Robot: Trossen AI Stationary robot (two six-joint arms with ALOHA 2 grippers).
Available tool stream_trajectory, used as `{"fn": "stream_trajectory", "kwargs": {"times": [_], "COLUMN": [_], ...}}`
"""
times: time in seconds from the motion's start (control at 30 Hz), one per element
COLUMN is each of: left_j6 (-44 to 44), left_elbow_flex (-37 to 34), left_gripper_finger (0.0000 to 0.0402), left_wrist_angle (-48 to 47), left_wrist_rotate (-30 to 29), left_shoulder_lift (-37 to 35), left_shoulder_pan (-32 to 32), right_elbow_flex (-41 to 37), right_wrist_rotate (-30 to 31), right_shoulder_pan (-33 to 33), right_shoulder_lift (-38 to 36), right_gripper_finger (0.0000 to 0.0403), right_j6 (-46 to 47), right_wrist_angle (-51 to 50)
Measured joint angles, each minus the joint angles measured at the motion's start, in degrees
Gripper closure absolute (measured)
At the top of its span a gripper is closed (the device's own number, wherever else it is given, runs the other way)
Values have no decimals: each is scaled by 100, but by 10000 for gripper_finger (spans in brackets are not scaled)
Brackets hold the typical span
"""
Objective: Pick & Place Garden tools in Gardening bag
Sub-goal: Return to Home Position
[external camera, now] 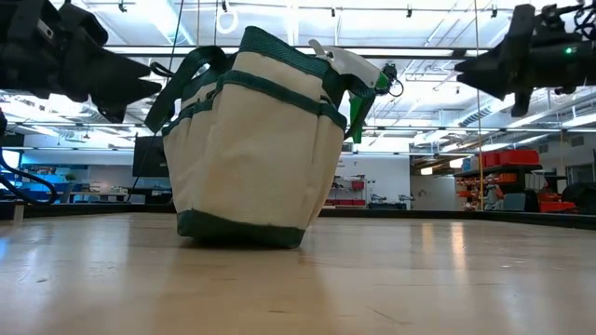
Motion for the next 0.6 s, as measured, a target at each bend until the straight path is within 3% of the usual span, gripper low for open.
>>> {"fn": "stream_trajectory", "kwargs": {"times": [0.4, 0.6], "left_j6": [0, 2], "left_elbow_flex": [-2, -4], "left_gripper_finger": [220, 220], "left_wrist_angle": [7, -11], "left_wrist_rotate": [0, 4], "left_shoulder_lift": [-715, -1129], "left_shoulder_pan": [0, 66], "right_elbow_flex": [0, 2], "right_wrist_rotate": [0, 46], "right_shoulder_pan": [-677, -846], "right_shoulder_lift": [-1717, -1717], "right_gripper_finger": [286, 286], "right_j6": [2, 2], "right_wrist_angle": [6, 357]}}
